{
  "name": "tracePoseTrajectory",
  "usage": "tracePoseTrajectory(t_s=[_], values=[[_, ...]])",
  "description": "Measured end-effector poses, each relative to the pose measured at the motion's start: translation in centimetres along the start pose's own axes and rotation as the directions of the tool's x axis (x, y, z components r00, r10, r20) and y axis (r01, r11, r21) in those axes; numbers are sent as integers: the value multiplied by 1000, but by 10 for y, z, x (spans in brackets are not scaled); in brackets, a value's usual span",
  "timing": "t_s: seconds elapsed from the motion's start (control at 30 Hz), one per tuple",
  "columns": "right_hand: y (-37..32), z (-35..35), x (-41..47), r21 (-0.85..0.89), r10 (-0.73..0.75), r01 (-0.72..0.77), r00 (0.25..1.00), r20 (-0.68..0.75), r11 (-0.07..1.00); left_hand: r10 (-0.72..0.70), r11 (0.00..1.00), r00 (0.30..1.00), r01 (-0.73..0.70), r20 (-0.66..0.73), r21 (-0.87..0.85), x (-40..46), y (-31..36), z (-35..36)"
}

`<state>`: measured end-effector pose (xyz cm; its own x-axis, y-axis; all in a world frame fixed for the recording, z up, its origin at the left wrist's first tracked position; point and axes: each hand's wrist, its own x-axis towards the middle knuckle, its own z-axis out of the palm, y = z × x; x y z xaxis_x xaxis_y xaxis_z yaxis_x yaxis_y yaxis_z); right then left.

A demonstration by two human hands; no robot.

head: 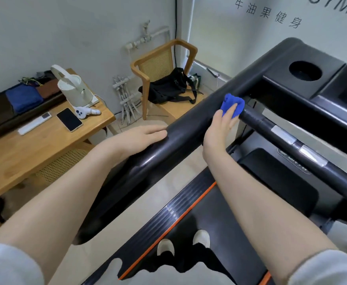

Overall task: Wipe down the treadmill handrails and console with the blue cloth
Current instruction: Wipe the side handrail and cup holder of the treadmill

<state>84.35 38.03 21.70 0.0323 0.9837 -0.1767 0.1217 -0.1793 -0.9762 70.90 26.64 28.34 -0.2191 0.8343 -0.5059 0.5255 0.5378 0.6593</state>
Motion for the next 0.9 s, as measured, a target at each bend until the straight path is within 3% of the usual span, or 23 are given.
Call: tracePoseTrajectory(t_s=[0.07,0.13,0.23,0.3,0.37,0.47,0.57,0.63,0.8,0.9], values=[[-1,0,-11,-9,13,-12,1000,28,1000,38,997,999,-39,-15,-63,1,-2,-1],[6,3,-42,-160,-112,127,989,99,979,80,996,996,-79,32,-27,0,-2,-4],[20,8,-87,-486,-393,474,881,265,734,124,991,988,-119,97,-52,2,-7,-8],[20,7,-91,-627,-445,541,835,323,560,151,989,983,-149,108,-27,5,-12,-9],[11,5,-81,-661,-454,586,802,389,469,191,981,975,-194,113,11,8,-15,-9],[0,2,-50,-632,-517,716,677,524,296,211,976,970,-216,118,34,9,-18,-9],[-22,4,-6,-627,-468,773,592,657,96,219,974,969,-224,113,38,11,-22,-10],[-39,8,20,-640,-382,768,592,710,1,190,980,978,-194,82,39,11,-24,-11],[-62,31,37,-700,-217,714,679,701,-25,191,976,981,-193,29,99,13,-21,-11],[-61,50,4,-565,-102,825,560,822,-24,153,984,988,-149,-33,101,20,-17,-13]])
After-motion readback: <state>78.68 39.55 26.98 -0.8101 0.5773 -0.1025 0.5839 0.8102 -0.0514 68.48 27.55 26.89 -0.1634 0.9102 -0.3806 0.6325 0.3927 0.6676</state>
